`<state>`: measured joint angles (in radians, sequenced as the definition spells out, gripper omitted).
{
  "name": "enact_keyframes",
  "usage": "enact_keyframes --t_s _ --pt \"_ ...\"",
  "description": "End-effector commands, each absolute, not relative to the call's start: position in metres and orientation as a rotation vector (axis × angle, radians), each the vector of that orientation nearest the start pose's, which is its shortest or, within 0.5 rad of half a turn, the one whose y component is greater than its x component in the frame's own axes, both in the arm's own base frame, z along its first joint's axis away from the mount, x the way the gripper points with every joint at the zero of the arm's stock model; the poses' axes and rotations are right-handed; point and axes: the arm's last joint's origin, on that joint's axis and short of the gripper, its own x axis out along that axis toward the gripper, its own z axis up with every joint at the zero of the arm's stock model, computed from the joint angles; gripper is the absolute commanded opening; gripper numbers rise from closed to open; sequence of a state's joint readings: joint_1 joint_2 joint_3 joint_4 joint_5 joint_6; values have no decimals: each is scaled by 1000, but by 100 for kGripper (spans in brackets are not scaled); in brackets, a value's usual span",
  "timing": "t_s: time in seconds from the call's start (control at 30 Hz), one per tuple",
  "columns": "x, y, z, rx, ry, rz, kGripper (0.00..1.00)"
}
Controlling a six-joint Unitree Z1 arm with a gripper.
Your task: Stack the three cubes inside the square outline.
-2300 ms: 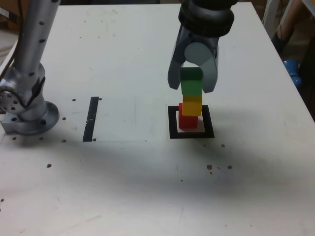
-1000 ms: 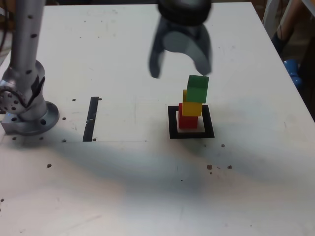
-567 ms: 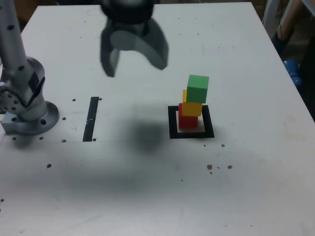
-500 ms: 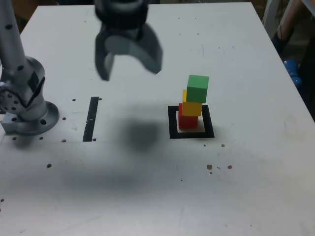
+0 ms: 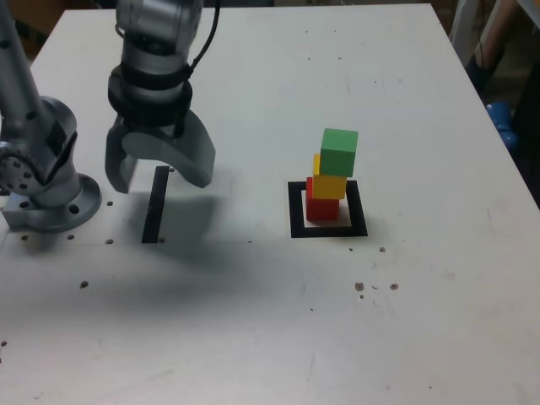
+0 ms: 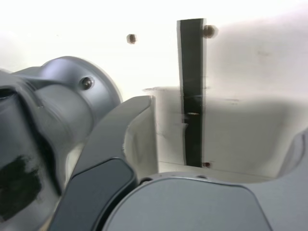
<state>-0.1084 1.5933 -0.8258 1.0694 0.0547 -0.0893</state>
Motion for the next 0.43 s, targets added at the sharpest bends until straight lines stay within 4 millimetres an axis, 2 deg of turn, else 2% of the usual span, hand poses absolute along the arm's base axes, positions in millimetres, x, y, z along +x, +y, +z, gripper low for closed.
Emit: enact_keyframes --t_s 0.0,0.4 --pt "168 -16 221 81 1841 45 99" --pt "166 -15 216 79 1840 48 99"
